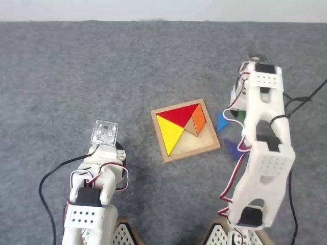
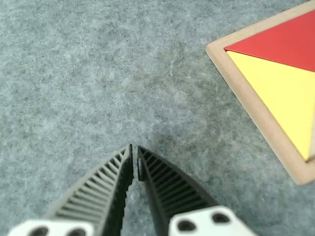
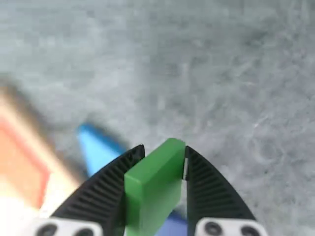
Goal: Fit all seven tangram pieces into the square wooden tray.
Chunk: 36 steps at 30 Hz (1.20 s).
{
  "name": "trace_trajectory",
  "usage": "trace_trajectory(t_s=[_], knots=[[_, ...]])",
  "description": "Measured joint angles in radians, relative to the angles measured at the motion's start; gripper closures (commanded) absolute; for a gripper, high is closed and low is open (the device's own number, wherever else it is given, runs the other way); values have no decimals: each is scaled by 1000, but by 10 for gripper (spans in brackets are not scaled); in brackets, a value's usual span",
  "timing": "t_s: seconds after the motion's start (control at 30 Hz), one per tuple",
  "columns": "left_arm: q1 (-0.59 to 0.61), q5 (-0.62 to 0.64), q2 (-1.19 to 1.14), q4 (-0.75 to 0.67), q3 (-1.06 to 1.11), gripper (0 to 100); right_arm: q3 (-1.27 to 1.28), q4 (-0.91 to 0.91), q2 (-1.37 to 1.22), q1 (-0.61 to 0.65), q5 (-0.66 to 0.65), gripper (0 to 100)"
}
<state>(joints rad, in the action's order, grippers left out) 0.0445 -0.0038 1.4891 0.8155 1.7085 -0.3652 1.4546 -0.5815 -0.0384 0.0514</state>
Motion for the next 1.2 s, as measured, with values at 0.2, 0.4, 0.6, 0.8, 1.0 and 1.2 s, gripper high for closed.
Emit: trace_trajectory(t_s=[0.2,0.4,0.6,0.8,1.0,1.2], knots=[[0,0,0,0,0,986,0,46,94,87,-3,881],[0,0,0,0,0,986,32,63,94,74,-9,881],[0,0,0,0,0,986,32,63,57,-11,-46,812],[0,0,0,0,0,986,32,63,18,-9,-84,741],[0,0,0,0,0,986,32,38,18,-9,-91,756],[0,0,0,0,0,986,32,31,12,-9,-91,756]])
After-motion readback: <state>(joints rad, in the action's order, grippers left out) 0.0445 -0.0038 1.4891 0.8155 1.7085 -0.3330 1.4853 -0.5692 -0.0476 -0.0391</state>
